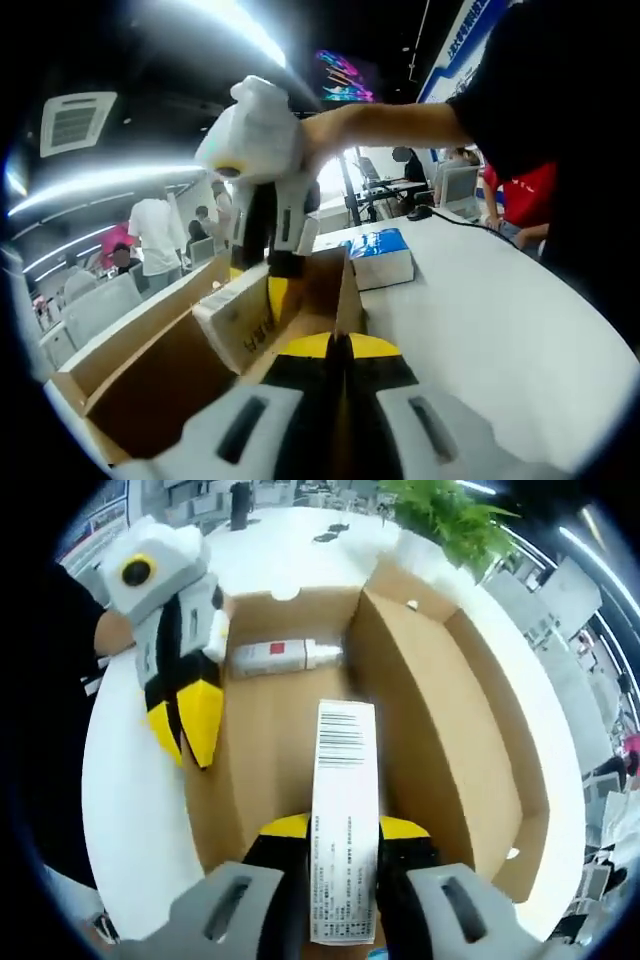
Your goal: Operate the shoe box by opening the lid, removing the specified soft item, and placing it in the target area until the item is outside and the box remains undamaged.
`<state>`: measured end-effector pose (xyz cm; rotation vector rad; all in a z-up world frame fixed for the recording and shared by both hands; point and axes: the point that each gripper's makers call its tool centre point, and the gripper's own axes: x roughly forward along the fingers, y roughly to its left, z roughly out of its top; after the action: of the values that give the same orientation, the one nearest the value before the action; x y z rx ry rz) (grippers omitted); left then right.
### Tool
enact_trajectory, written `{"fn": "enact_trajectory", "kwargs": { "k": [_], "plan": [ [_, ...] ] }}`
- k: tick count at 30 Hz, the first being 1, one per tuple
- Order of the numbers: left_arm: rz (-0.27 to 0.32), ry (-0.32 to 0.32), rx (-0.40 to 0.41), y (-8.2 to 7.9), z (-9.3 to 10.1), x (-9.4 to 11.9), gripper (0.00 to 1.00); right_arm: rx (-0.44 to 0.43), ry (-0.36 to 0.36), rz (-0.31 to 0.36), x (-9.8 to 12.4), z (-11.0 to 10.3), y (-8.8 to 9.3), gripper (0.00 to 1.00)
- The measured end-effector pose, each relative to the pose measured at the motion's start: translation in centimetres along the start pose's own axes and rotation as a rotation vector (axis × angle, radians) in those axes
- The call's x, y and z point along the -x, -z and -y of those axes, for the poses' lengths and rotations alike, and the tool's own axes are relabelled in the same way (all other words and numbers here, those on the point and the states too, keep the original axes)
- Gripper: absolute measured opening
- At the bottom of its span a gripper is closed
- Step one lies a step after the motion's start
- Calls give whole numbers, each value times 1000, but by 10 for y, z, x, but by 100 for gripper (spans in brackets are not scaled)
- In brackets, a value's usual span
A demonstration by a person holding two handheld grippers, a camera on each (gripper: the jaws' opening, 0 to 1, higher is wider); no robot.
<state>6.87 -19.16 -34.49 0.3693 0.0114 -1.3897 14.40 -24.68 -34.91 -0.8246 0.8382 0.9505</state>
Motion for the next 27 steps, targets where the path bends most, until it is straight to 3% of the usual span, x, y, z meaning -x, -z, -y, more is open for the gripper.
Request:
{"fn": "enact_trajectory", "kwargs": {
  "k": [12, 22, 27],
  "plan": [
    [1, -1, -2, -1, 0, 0, 4, -215, 104, 178, 45, 13, -6, 21],
    [1, -2, -1, -1, -1, 1, 4, -338, 200, 217, 86, 16, 21, 21],
    [1, -2, -2, -2, -1, 1, 4, -436, 272, 235, 110, 22, 48, 21]
  ]
}}
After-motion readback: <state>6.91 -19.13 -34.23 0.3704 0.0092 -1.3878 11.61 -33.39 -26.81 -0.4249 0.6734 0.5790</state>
